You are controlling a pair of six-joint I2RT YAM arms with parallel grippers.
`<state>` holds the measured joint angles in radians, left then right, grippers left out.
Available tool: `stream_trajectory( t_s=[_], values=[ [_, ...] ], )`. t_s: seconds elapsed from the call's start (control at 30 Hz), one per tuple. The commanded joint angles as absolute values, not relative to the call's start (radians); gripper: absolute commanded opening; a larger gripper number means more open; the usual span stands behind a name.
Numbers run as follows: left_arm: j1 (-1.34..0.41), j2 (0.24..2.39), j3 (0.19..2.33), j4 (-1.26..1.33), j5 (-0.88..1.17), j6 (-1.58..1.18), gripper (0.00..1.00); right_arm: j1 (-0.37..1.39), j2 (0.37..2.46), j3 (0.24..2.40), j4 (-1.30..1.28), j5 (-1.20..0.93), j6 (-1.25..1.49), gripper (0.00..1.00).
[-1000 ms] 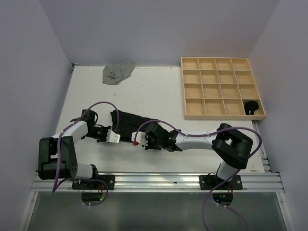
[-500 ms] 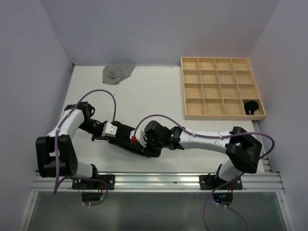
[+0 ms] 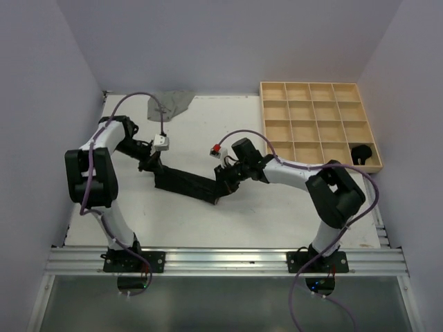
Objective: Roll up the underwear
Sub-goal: Fold the underwear
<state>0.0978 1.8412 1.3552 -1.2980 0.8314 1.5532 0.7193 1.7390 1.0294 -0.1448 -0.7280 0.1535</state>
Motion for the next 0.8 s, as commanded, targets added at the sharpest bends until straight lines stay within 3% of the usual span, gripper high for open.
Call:
stream_trajectory(
  t_s=[0.0,0.2,0.27,0.3,0.37,0.5,0.57,0.67,0.7,0.77],
  values=[
    [0.106,1.967,1.454,-1.307,0.931,1.441,0.04,0.654,1.833,1.095,0.03,-0.897,0.374,0.0],
    [0.115,2.207,1.581,-1.226,0.943,1.3,0.06,0.546,2.113,1.273,0.167,-0.998,0.629,0.0],
    [0.129,2.23,1.585,-1.181,0.934,1.24,0.13,0.519,2.182,1.301,0.245,-1.008,0.702,0.0],
    [0.133,2.227,1.577,-1.139,0.937,1.224,0.18,0.512,2.2,1.313,0.239,-1.006,0.704,0.0],
    [0.156,2.208,1.578,-1.111,0.948,1.207,0.38,0.497,2.233,1.336,0.218,-1.006,0.703,0.0],
    [0.196,2.126,1.604,-1.085,1.018,1.19,0.64,0.491,2.286,1.345,0.169,-1.002,0.681,0.0],
    [0.224,2.044,1.609,-1.069,1.054,1.151,0.83,0.491,2.286,1.327,0.175,-0.989,0.686,0.0],
    [0.27,1.906,1.572,-0.898,1.051,0.981,0.88,0.503,2.266,1.289,0.137,-0.97,0.652,0.0],
    [0.279,1.869,1.528,-0.794,1.026,0.936,1.0,0.517,2.257,1.276,0.117,-0.962,0.637,0.0],
    [0.29,1.76,1.464,-0.697,0.931,0.84,1.0,0.535,2.232,1.229,0.097,-0.936,0.624,0.0]
  ],
)
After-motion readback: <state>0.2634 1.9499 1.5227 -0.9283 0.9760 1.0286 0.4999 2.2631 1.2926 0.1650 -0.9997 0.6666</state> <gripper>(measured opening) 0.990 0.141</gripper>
